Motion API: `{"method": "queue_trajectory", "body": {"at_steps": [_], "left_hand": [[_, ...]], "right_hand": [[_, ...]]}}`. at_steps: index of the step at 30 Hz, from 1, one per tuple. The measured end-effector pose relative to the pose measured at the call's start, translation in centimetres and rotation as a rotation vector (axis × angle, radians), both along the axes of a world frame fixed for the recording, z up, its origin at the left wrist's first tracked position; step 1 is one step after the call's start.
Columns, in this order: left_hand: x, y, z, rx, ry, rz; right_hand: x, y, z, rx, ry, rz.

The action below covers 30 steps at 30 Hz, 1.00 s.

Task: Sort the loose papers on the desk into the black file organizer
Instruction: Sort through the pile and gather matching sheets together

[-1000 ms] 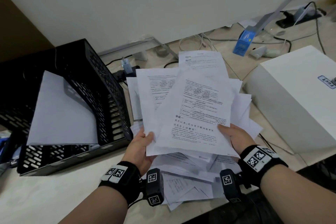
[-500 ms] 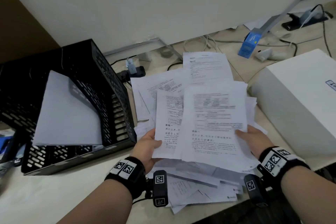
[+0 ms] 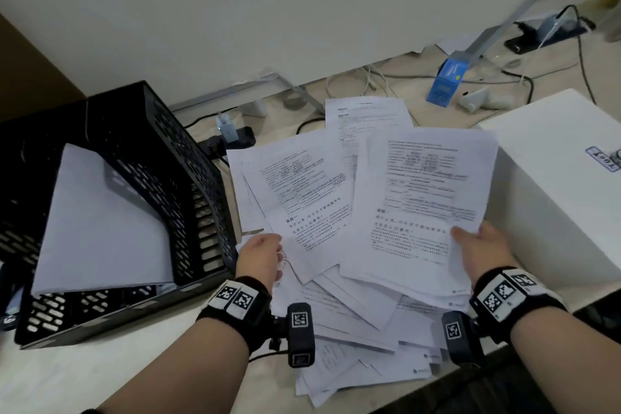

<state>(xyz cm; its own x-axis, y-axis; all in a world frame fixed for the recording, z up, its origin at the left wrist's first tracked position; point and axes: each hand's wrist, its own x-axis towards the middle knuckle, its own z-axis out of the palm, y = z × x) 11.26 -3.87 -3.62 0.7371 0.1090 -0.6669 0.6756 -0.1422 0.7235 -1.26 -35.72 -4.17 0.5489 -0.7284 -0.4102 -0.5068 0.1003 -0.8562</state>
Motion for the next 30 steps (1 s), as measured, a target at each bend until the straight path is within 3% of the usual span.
{"method": "queue_trajectory", "body": {"at_steps": [4, 7, 11, 14, 19, 22, 26, 30], "left_hand": [[1.3, -0.1, -1.6, 0.249, -0.118, -0.158], [0.6, -1.0, -1.3, 0.479, -0.226, -0.443], [-0.8, -2.4, -0.6, 0.632, -0.283, -0.92], [-1.1, -2.5, -1.6, 0.744, -0.254, -1.098], [-0.6, -1.1, -3.2, 0.635, -0.409, -1.036], [-0.7, -0.3, -2.6, 0.524, -0.422, -0.969], [-2.0, 1.3, -1.7, 0.496, -0.419, -1.032], [-3.5, 2.3, -0.7, 0.343, -0.381, -0.82]], "right_hand": [[-0.3, -0.9, -0.3, -0.059, 0.076, -0.007], [-0.5, -0.8, -0.2, -0.034, 0.069, -0.047], [-0.5, -0.8, 0.1, 0.015, 0.061, -0.11], [-0.4, -1.3, -0.5, 0.045, 0.083, -0.119], [-0.3, -1.3, -1.5, 0.161, 0.034, -0.025], [0.3, -0.6, -1.7, 0.189, 0.026, 0.017], [1.5, 0.5, -1.7, 0.229, 0.015, 0.038], [2.0, 2.4, -1.9, 0.277, 0.086, 0.151]]}}
